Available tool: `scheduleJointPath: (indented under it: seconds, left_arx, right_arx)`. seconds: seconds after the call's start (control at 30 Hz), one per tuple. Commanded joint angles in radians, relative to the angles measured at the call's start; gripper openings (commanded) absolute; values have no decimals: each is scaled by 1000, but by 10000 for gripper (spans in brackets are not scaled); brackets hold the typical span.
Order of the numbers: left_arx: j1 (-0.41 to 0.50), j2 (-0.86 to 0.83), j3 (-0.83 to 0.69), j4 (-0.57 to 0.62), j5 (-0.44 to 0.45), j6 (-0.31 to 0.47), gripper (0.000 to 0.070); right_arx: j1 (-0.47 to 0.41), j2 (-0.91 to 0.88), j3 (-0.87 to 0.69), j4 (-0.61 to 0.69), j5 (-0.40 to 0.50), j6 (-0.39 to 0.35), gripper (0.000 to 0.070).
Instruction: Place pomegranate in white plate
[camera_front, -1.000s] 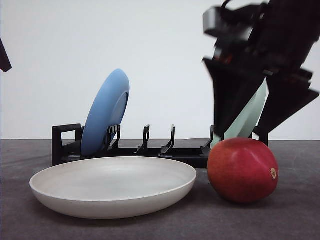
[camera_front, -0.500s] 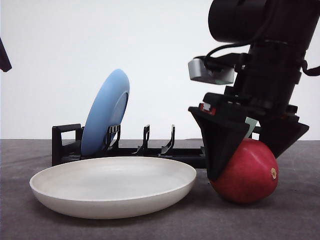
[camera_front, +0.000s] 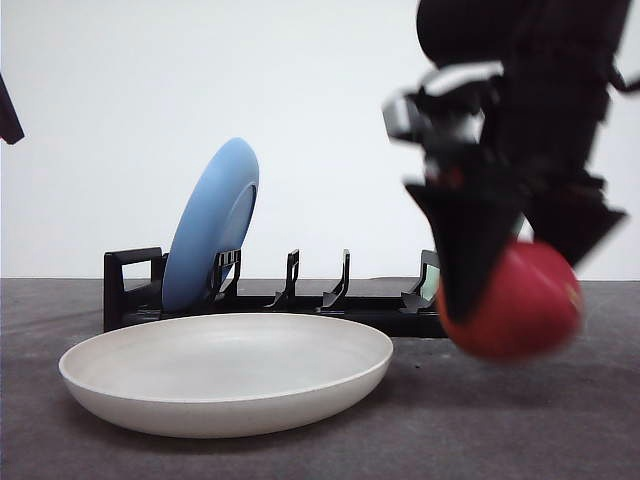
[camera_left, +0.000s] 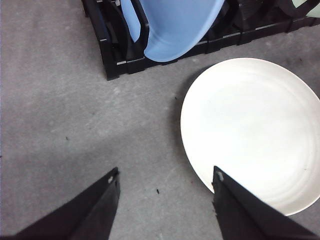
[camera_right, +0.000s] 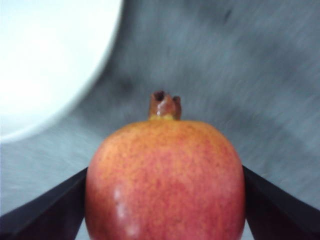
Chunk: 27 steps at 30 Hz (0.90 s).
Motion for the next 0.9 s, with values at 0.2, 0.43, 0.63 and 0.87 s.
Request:
scheduleJointPath:
  seconds: [0.2, 0.43, 0.63, 0.87]
  left_arx:
    - [0, 7, 17, 10, 2, -30, 348]
    - [0, 7, 17, 12, 2, -53, 348]
    - [0, 7, 17, 13, 2, -53, 348]
    - [0, 7, 17, 28, 2, -54, 349]
  right_arx:
    - [97, 130, 170, -9, -83, -60, 490]
    - [171, 266, 266, 67, -96, -67, 490]
    - [199, 335, 287, 159, -111, -70, 490]
    - [213, 371, 287, 201, -109, -70, 492]
